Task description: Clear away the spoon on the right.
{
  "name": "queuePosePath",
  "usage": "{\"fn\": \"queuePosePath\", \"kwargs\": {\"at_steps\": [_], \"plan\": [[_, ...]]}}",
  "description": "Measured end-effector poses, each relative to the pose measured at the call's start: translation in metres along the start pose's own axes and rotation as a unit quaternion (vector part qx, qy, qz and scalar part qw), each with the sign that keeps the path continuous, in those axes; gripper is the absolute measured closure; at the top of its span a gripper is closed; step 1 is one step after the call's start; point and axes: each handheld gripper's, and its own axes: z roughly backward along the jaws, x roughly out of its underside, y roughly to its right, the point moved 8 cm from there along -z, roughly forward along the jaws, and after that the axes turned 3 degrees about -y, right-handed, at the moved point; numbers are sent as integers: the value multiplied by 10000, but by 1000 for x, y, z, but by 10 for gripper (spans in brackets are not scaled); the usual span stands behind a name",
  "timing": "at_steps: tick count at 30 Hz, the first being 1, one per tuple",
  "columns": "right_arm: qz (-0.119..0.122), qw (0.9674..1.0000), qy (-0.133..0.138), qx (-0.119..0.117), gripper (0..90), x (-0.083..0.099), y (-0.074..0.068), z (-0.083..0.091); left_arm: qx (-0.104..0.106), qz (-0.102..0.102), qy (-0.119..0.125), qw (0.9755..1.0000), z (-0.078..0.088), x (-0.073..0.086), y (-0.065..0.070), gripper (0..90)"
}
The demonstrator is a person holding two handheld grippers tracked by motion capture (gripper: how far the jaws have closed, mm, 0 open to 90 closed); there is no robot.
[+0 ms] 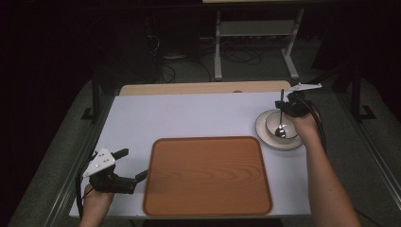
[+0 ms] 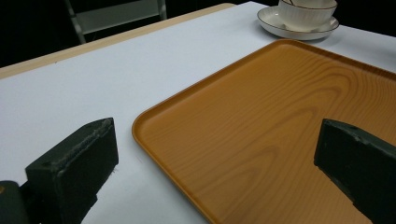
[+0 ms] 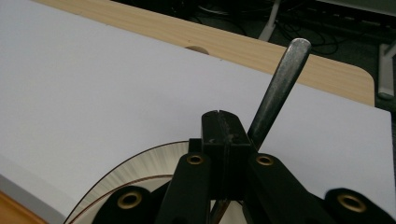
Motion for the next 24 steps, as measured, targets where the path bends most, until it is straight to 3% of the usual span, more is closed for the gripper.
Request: {"fn": "queuePosePath", "kwargs": {"at_steps": [24], "plan": [[-247, 9992, 38, 314, 900, 8, 26, 18, 4, -34, -19, 10000, 0, 0, 1, 0]]}}
